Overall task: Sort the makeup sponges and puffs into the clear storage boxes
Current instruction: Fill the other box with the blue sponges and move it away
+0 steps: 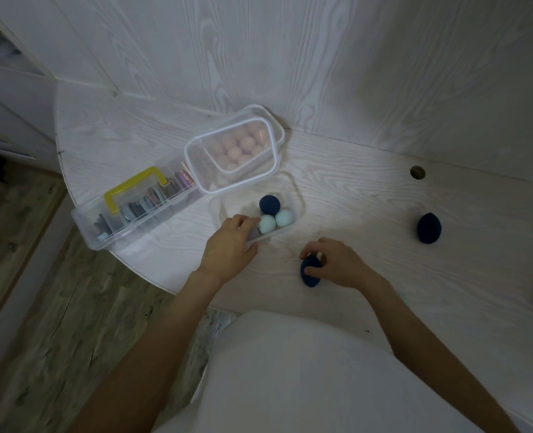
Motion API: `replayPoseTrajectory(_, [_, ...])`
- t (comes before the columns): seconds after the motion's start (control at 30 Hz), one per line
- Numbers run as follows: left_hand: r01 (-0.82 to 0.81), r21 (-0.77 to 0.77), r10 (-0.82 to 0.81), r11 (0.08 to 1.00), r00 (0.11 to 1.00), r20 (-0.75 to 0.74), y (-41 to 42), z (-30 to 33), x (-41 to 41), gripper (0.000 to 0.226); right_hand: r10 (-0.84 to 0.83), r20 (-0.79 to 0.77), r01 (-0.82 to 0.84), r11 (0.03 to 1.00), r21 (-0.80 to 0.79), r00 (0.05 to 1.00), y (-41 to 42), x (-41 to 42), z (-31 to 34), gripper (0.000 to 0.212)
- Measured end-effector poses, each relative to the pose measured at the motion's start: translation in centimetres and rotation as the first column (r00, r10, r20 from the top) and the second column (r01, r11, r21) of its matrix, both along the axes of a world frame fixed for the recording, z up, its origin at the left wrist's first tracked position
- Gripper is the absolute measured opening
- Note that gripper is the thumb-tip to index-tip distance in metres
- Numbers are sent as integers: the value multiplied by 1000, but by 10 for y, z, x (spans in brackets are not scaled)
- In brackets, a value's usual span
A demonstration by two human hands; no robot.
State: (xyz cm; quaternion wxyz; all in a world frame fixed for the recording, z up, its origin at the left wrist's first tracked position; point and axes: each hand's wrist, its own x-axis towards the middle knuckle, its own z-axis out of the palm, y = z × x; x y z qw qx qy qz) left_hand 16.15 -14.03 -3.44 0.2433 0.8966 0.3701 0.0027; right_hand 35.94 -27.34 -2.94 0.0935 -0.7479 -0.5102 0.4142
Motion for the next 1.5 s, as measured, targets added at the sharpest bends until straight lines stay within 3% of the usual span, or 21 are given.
replayPoseTrajectory(0.07, [0, 27, 0, 1000, 1000, -2, 1, 2, -3, 48, -85, -74, 93, 989, 116, 994, 3, 9, 19, 21])
replayPoseTrajectory(0.13, [-5, 89, 6, 996, 1000, -15, 3, 2, -6, 49, -175, -252, 230, 951, 206, 952, 11, 12, 47, 23])
replayPoseTrajectory(0.23, [-30, 154, 35, 988, 999, -29, 5, -1, -11, 44, -153, -391, 307, 878, 368, 908, 44, 3, 73, 26])
replayPoseTrajectory(0.4, [-40, 164, 44, 986, 999, -20, 7, -5, -13, 36, -203, -241, 288, 867, 405, 949, 117, -27, 50, 21])
replayPoseTrajectory(0.53, [-58, 182, 57, 981, 998, 11, 8, -11, -14, 34, -23, -50, 37, 953, 301, 998, 137, -38, 27, 39])
replayPoseTrajectory(0.6, [-63, 190, 60, 980, 998, 22, 7, -12, -15, 33, 5, 81, -30, 949, 314, 997, 138, -42, 22, 37])
replayPoseTrajectory(0.7, [-70, 195, 67, 978, 997, 26, 7, -12, -15, 33, 12, 294, -107, 944, 312, 956, 141, -53, 17, 33])
replayPoseTrajectory(0.9, [-68, 196, 65, 978, 998, 21, 8, -14, -16, 33, 129, 535, -262, 948, 180, 835, 145, -68, 6, 25])
replayPoseTrajectory(1.1, [-74, 181, 67, 981, 997, 47, 9, -16, -18, 33, 51, 535, -198, 955, 222, 843, 135, -64, -3, 32])
replayPoseTrajectory(1.27, [-67, 187, 63, 980, 998, 26, 9, -16, -18, 35, 89, 597, -239, 955, 178, 798, 132, -66, -3, 38])
replayPoseTrajectory(1.5, [-72, 198, 73, 978, 997, 4, 4, -8, -14, 47, -110, 364, -46, 918, 394, 925, 104, -47, 20, 29])
